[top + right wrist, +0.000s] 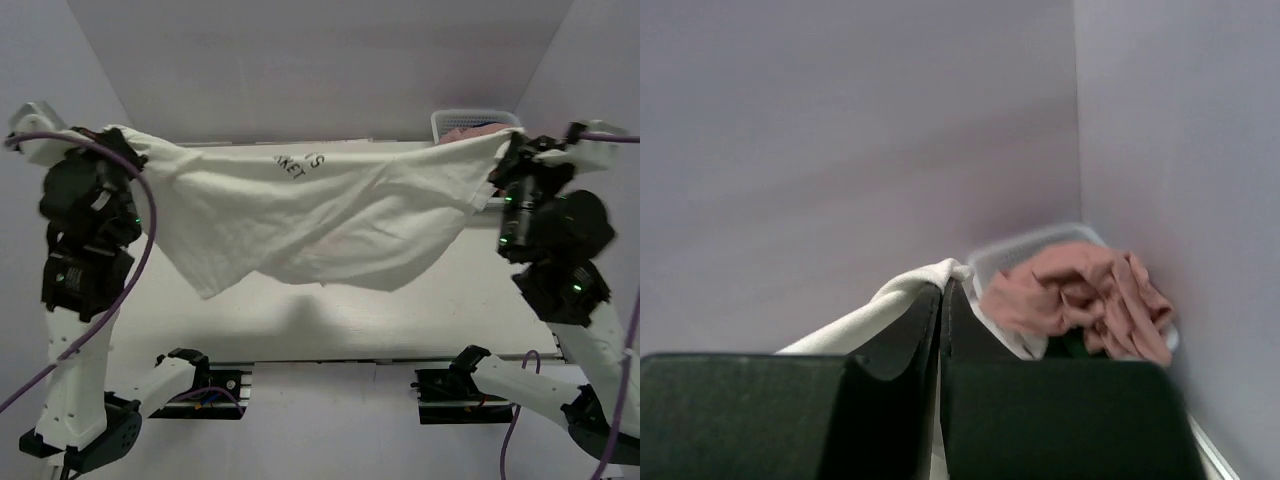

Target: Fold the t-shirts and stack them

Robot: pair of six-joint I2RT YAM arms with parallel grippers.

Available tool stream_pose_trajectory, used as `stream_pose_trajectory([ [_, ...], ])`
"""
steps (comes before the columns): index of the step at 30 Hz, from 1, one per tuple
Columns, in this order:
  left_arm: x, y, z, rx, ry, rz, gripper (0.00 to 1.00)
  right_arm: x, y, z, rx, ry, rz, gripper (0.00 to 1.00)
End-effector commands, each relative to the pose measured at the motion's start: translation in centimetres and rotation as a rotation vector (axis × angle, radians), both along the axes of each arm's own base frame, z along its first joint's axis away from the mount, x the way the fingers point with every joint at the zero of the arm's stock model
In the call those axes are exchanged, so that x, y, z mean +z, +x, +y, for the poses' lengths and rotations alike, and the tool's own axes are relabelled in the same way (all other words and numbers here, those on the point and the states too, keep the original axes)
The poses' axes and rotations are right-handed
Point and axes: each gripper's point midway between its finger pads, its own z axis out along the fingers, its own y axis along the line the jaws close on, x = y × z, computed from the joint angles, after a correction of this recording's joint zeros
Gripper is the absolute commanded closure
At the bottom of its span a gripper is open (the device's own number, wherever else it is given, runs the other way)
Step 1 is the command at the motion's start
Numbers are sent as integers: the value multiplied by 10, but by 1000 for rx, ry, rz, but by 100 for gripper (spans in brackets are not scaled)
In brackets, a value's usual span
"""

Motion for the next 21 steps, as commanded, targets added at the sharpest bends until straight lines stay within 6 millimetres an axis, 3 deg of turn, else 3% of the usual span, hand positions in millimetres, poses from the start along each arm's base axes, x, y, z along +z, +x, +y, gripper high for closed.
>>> stream_pose_trajectory([
  [1,-107,68,-27,-44,21,321,100,-84,55,34,-100,-173,230,100],
  [2,-129,79,-35,-69,19,374,100,-97,63,33,-116,-181,251,100],
  [3,-182,98,-44,-78,31,502,100,-120,75,43,-100,-187,299,100],
  [4,-211,107,-48,-84,34,571,100,-155,92,62,-40,-224,365,100],
  [5,-255,114,-56,-104,36,671,100,-188,104,55,-59,-211,427,100],
  [6,-281,123,-54,-104,26,728,99,-223,117,68,-18,-199,501,100],
  [7,-306,129,-61,-124,21,793,84,-256,122,59,-40,-209,577,100],
  [8,-354,141,-66,-144,24,929,44,-293,131,62,-15,-227,664,100],
  [9,-368,147,-65,-144,20,984,22,-322,141,65,0,-183,734,98],
  [10,-382,151,-67,-132,7,1031,5,-340,137,63,3,-192,805,62],
  [11,-395,161,-70,-121,2,1085,0,-348,145,74,60,-182,840,24],
  [12,-403,154,-69,-110,1,1140,0,-362,148,72,49,-175,886,10],
  [14,-416,148,-72,-117,-23,1174,0,-373,146,77,83,-175,935,10],
  [16,-413,138,-76,-135,-70,1152,0,-378,148,79,93,-159,944,10],
  [18,-431,109,-72,-128,-92,1206,0,-391,141,84,137,-153,981,10],
  [19,-423,98,-76,-141,-111,1178,0,-397,139,87,154,-150,984,10],
  [21,-449,59,-87,-200,-176,1258,0,-409,137,82,132,-136,1006,10],
])
